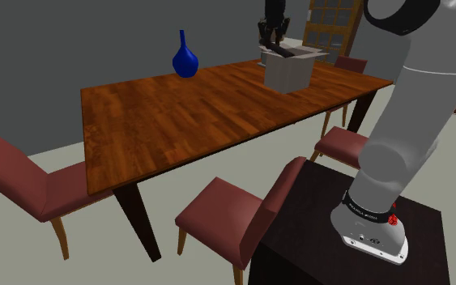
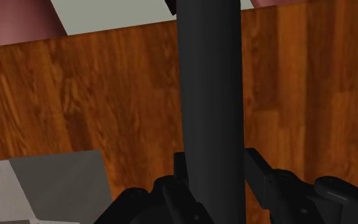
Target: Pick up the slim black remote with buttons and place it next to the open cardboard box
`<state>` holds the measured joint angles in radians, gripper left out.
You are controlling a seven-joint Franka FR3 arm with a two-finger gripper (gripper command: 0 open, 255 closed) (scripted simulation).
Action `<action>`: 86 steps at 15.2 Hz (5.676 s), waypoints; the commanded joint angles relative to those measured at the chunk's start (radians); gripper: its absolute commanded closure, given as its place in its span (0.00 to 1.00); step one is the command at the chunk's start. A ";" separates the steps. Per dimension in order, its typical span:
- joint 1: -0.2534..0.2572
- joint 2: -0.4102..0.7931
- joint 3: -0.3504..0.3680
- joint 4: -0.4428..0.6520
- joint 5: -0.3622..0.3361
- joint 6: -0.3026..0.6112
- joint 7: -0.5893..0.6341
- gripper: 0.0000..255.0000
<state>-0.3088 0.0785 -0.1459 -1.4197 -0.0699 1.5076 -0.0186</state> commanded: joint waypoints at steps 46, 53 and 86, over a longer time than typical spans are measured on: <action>-0.140 0.057 -0.105 -0.417 0.023 0.489 -0.220 1.00; -0.141 0.084 -0.104 -0.478 0.028 0.577 -0.219 1.00; -0.137 0.084 -0.102 -0.492 0.027 0.591 -0.211 0.00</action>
<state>-0.4460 0.1633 -0.2478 -1.9126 -0.0424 2.0998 -0.2302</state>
